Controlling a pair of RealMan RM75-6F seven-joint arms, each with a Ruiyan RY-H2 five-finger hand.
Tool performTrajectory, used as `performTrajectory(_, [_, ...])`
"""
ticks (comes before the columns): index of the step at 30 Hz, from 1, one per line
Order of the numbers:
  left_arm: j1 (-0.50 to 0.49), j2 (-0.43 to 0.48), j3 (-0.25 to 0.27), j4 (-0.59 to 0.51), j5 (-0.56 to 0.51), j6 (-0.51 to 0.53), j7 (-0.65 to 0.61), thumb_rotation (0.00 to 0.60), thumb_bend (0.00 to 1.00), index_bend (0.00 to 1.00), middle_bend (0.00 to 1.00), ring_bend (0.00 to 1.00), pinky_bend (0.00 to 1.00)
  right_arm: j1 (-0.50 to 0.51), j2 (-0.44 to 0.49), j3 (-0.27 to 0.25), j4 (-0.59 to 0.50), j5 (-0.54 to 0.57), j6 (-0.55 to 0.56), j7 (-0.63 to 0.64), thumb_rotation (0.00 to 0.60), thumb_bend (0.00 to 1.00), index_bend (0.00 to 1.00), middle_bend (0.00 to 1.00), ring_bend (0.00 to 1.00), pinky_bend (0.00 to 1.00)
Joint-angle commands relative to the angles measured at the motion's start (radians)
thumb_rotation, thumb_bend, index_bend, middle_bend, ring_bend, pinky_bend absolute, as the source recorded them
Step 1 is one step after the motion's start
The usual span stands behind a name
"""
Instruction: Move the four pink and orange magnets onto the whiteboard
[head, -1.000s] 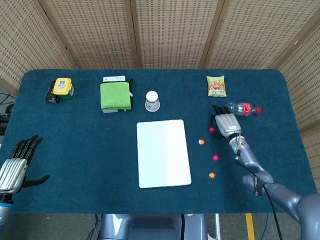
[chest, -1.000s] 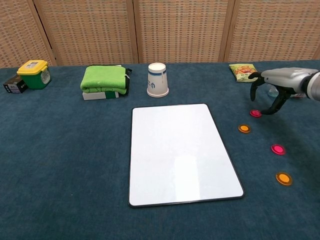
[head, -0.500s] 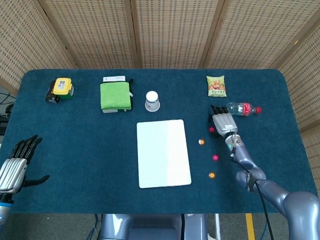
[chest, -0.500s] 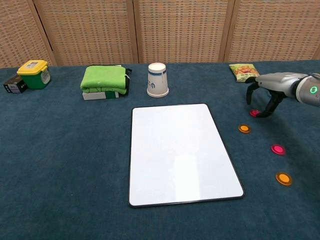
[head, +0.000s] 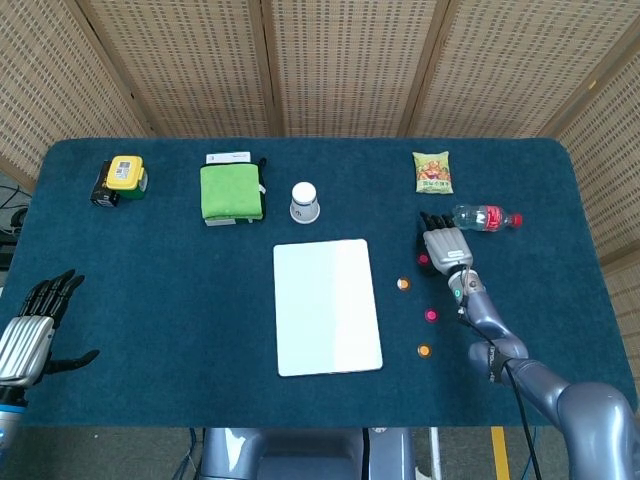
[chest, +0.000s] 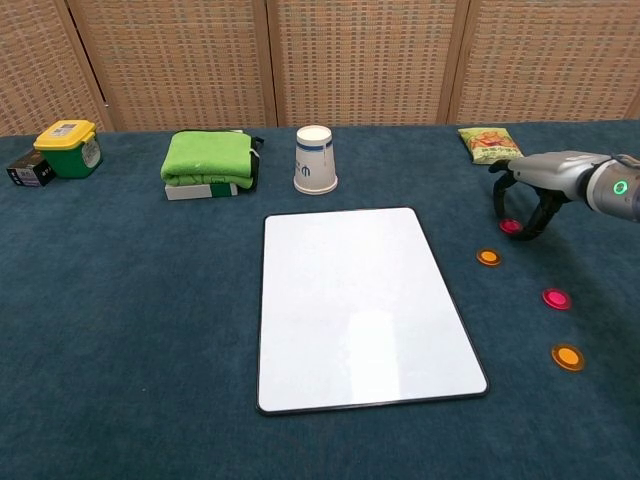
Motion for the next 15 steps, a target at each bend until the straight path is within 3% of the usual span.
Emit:
performTrajectory(1, [0.0, -0.001, 0.0, 0.0, 0.0, 0.0, 0.0, 0.6, 0.02, 0.0, 0.0, 0.0, 0.0, 0.0, -0.003, -0.003, 0.005, -0.007, 0.002, 0.004, 0.6, 0.34, 0.47, 0.0, 0.0, 0.0])
performTrajectory(6, [0.001, -0.001, 0.0, 0.0, 0.0, 0.002, 0.0, 0.6, 0.02, 0.0, 0.0, 0.0, 0.0, -0.002, -0.008, -0.01, 0.012, -0.028, 0.024, 0.014, 0.6, 0.33, 0.52, 0.0, 0.0, 0.0])
performTrajectory(15, [0.001, 0.001, 0.002, -0.001, 0.004, 0.001, -0.003, 0.6, 0.02, 0.0, 0.0, 0.0, 0.0, -0.015, 0.017, -0.016, -0.018, -0.068, 0.08, 0.039, 0.6, 0.34, 0.53, 0.0, 0.0, 0.0])
